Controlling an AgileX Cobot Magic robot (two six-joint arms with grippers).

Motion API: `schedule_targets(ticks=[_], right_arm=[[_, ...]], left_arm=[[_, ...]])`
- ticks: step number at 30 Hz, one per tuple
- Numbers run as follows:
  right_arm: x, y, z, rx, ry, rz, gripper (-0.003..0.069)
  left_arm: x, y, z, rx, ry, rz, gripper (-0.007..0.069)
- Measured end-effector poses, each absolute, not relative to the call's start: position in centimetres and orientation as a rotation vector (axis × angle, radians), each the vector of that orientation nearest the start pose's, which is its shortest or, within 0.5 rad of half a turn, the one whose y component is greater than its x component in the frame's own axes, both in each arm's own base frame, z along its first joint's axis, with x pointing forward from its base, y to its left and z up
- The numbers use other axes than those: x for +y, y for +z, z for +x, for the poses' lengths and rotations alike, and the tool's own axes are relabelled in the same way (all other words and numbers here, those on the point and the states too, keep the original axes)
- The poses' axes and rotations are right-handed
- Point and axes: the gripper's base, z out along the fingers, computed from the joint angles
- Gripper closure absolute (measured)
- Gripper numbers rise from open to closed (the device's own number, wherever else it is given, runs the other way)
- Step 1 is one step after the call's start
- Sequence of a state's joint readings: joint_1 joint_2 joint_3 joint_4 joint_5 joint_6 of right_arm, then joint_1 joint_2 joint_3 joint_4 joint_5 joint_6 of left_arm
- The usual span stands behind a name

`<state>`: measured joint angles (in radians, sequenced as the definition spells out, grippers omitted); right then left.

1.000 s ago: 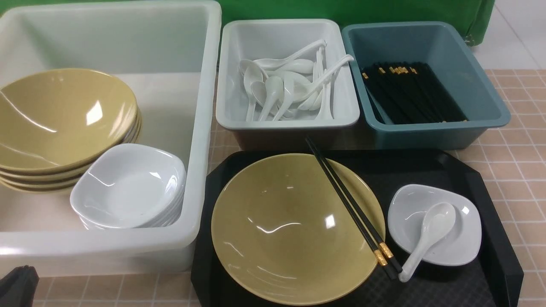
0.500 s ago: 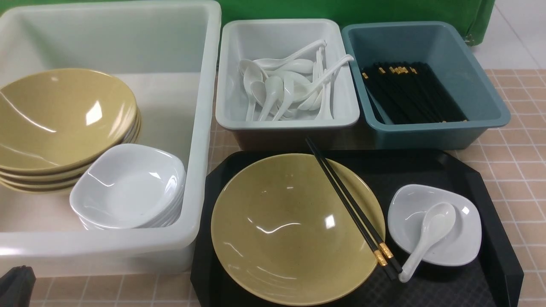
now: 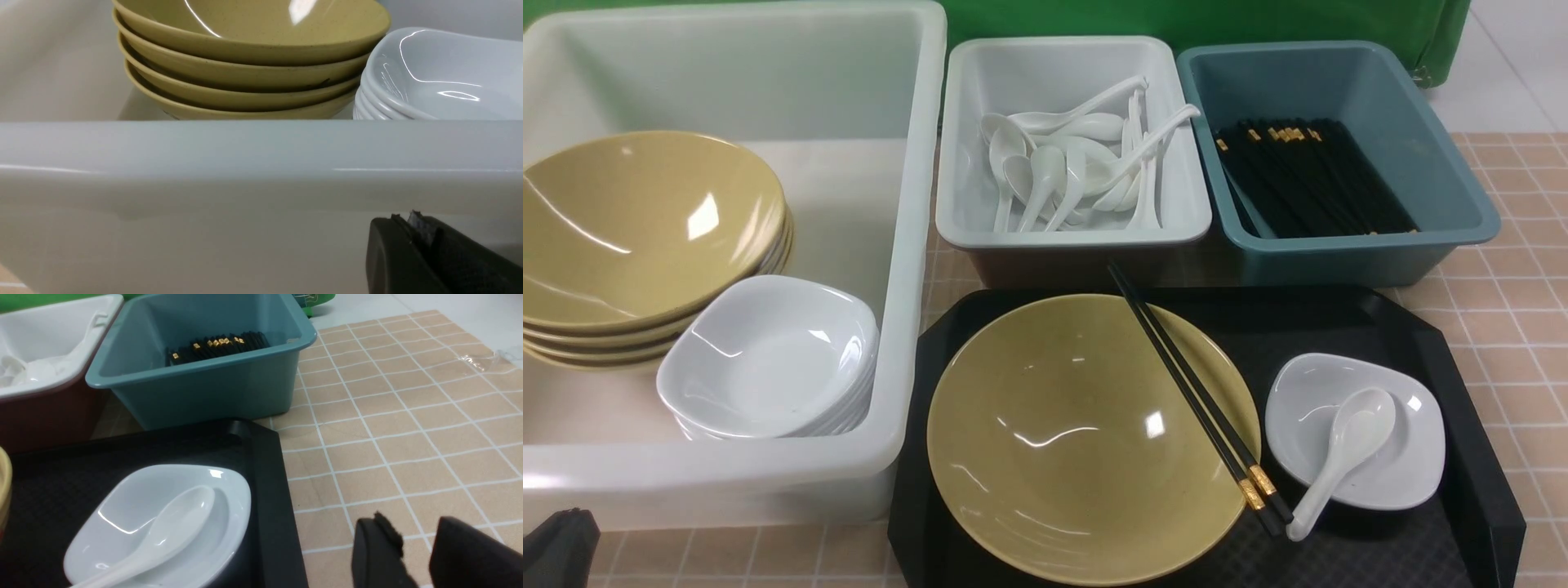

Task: On brown table put chopsticks spoon bowls plates into blue grey white boxes.
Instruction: 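Move the grippers toward the tableware on the black tray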

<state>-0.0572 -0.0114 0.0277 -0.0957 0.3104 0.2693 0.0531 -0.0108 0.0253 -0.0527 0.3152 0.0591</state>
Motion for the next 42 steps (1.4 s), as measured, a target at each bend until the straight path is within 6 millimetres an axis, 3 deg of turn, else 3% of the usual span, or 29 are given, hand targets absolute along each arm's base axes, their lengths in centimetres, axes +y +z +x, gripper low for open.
schedule_targets(ticks=[22,26,27,28,32,34,39,42], right_arm=[[-0.6,17.7,5.4,1.79,0.083,0.262,0.0417],[-0.4,17.7,5.4,1.778,0.176,0.351,0.0417],[-0.3,17.7,5.4,1.759,0.292,0.461,0.0417],[0.0,17.7,5.4,1.719,0.47,0.635,0.0417],[0.5,17.8,5.4,1.571,0.866,1.042,0.0417],[0.5,17.8,5.4,1.548,0.914,1.096,0.0417],[0.5,17.6,5.4,1.59,0.864,1.04,0.0417],[0.8,17.7,5.3,1.668,0.815,0.945,0.0417]], left_arm=[[0.2,17.9,5.4,1.79,0.023,-0.04,0.0623],[-0.3,18.4,5.6,1.707,-0.32,-0.346,0.0623],[-0.5,18.6,5.6,1.669,-0.47,-0.483,0.0623],[-0.8,18.9,5.6,1.581,-0.73,-0.713,0.0623],[-1.1,19.6,5.6,1.32,-1.242,-1.156,0.0623],[-1.1,19.7,5.6,1.275,-1.302,-1.207,0.0623],[-1.0,19.8,5.6,1.272,-1.291,-1.192,0.0623],[-1.2,20.1,5.5,1.343,-1.216,-1.082,0.0623]])
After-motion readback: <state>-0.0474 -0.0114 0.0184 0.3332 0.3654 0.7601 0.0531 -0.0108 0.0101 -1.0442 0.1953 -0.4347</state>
